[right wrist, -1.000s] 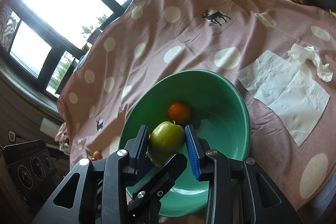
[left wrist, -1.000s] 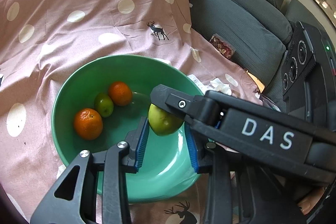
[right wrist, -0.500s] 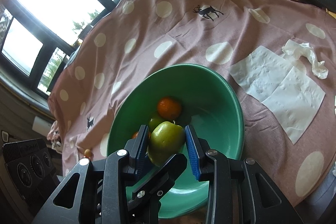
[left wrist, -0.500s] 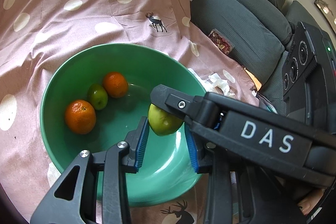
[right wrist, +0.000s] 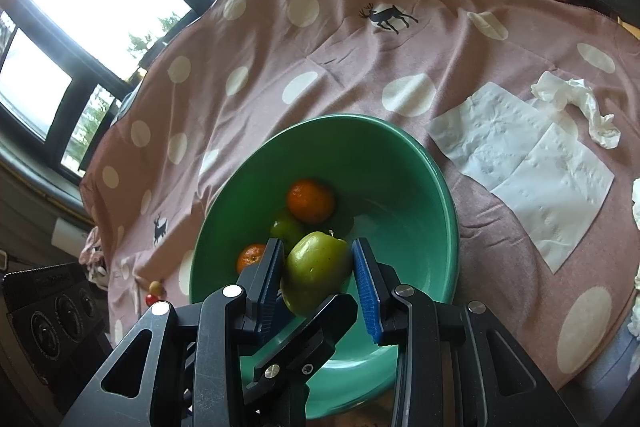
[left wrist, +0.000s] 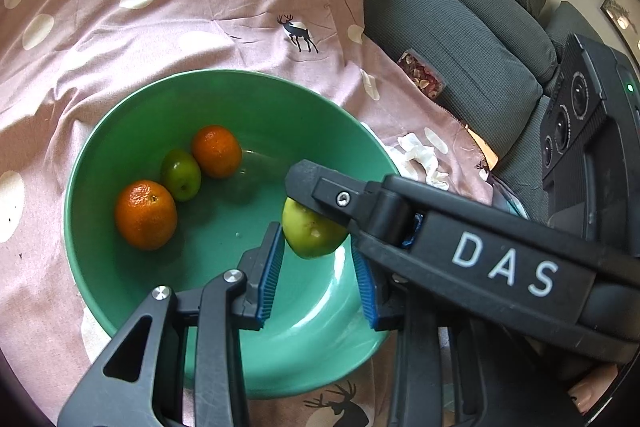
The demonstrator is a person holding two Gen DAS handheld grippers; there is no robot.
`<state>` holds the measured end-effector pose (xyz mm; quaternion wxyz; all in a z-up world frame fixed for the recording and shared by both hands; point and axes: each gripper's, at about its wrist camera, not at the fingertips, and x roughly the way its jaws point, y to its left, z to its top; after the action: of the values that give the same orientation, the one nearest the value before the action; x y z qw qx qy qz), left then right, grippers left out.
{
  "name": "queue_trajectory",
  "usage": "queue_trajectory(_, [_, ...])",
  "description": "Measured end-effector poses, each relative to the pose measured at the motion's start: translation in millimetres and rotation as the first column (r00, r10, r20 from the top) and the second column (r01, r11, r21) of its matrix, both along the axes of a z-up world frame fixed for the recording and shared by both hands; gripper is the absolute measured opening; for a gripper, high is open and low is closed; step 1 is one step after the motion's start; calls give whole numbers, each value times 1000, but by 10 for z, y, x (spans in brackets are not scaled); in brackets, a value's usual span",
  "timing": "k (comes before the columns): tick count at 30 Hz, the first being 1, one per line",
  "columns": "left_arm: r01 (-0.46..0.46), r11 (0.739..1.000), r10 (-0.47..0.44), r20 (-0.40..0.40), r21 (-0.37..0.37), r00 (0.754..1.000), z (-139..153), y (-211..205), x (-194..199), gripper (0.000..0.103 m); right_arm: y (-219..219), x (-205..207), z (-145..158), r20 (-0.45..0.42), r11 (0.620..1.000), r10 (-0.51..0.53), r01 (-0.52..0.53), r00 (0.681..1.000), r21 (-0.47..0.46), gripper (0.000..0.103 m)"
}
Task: Organize fruits
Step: 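Lower the apple into the bowl and open the right gripper, then move both grippers to the row of red cherry tomatoes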
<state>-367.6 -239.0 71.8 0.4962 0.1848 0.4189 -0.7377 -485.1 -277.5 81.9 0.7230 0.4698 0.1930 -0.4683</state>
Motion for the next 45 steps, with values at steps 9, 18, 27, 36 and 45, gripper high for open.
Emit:
queue_trajectory(9, [0,1000,0,-7,10,1000,-16,-9,3,34,2,-3,2,-6,1000,-5,5,1000,7,38])
queue_trajectory(18, [-45,999,45,9,-24,999,112,167,128,35,66,49,93,-13,999,11,-12,1000,-50,37])
queue_trajectory(27, [-199,975,205,46,-100,978,415,654,682,64,187,225,297,-39,990,22,-27,999,-140,39])
queue_trajectory(36, [-534,836,547,121,-129,828,485,1477,1667,74,313,632,413,-29,975,133,-136,991,-175,50])
queue_trajectory(45, [-739,670,741,116,-73,661,248,1916,2433,74,440,1246,345,0,929,347,-343,938,-137,51])
